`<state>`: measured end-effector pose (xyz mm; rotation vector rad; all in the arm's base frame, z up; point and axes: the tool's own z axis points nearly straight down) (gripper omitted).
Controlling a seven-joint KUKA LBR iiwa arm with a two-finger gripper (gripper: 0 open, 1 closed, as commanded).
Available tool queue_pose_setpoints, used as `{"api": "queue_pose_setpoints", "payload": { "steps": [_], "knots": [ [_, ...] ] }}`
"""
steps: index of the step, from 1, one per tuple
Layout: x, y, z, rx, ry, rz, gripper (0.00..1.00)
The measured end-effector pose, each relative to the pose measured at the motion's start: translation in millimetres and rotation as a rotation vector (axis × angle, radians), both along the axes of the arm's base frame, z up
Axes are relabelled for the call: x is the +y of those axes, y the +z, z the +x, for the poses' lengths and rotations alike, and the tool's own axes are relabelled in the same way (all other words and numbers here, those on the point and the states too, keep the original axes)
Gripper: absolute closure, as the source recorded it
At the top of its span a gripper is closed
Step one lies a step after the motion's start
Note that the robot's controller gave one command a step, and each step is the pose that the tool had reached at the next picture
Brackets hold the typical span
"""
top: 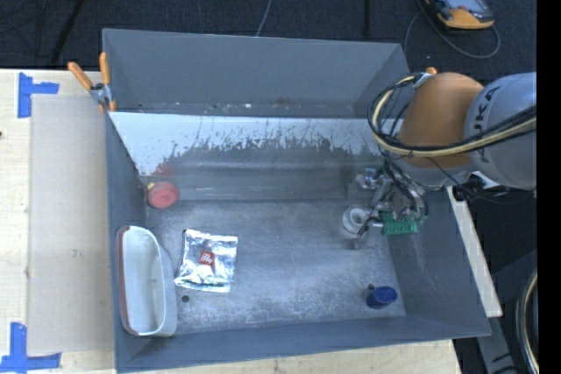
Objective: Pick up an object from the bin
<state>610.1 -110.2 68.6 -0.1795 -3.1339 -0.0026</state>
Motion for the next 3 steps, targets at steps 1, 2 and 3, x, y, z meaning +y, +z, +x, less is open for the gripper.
{"api": "queue_pose_setpoints", "payload": {
  "steps": [1, 2, 3],
  "knots": [
    [-0.1, -0.3, 0.1, -0.002, 0.0, -0.001, 0.0],
    [-0.3, 0.9, 0.8, -0.004, -0.001, -0.001, 1.0],
    [-0.7, 48.9, 2.1, -0.009, -0.002, -0.002, 1.0]
  ]
}}
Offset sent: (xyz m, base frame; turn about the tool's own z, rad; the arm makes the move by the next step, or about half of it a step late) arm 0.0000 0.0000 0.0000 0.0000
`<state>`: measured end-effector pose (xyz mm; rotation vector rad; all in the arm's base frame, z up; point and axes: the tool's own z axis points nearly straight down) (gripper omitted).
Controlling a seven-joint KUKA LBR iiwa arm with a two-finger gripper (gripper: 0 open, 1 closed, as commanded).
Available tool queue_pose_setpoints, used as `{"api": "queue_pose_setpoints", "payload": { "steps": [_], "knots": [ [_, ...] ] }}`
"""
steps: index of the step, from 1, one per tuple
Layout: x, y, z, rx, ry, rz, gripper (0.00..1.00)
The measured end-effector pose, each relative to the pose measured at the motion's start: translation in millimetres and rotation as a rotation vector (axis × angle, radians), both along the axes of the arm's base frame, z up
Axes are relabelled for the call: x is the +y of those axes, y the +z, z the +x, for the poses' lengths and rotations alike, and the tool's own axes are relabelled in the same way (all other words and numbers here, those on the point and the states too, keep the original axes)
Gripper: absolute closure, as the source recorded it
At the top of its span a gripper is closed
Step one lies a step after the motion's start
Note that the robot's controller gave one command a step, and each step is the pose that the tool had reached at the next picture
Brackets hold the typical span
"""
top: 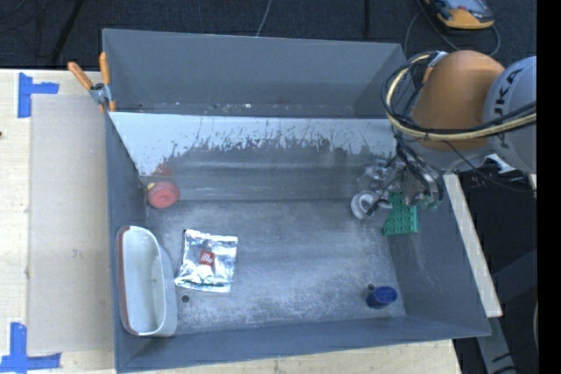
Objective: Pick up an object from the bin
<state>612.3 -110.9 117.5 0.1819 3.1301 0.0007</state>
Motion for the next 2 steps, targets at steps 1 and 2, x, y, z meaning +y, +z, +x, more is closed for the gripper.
{"api": "queue_pose_setpoints", "payload": {
  "steps": [1, 2],
  "knots": [
    [-0.4, 30.3, 1.1, 0.001, -0.001, 0.0, 1.0],
    [-1.0, 80.8, 2.8, -0.002, -0.002, 0.0, 1.0]
  ]
}}
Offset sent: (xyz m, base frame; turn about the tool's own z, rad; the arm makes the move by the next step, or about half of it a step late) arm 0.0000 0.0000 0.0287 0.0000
